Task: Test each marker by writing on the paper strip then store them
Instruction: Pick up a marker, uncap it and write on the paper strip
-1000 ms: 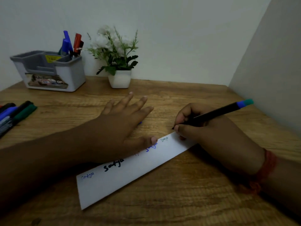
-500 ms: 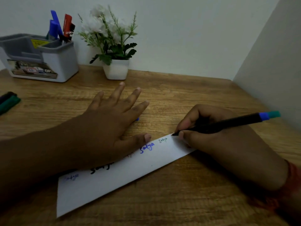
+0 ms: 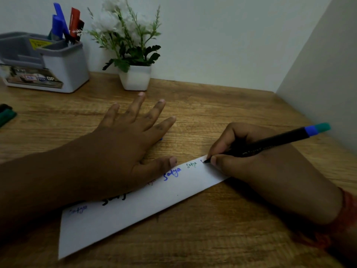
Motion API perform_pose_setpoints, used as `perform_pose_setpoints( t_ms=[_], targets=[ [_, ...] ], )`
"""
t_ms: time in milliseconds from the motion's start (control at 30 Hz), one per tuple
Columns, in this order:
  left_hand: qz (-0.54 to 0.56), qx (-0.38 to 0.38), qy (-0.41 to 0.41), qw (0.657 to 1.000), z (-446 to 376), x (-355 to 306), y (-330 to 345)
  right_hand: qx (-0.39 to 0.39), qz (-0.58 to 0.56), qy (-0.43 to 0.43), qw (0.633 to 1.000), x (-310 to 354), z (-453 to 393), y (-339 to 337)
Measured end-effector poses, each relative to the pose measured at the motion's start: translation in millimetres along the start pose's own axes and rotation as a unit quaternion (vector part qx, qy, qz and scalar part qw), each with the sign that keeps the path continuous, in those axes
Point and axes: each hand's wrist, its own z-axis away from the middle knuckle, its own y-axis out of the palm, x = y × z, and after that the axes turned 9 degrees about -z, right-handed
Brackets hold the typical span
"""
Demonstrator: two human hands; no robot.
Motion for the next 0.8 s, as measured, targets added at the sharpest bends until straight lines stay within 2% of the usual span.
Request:
perform_pose_setpoints(
  t_ms=[800],
  targets=[
    [-0.005, 0.0, 0.001, 1.0, -0.2, -1.3, 0.5, -0.018, 0.022, -0.008, 1.0, -0.9, -1.7, -0.9]
  ],
)
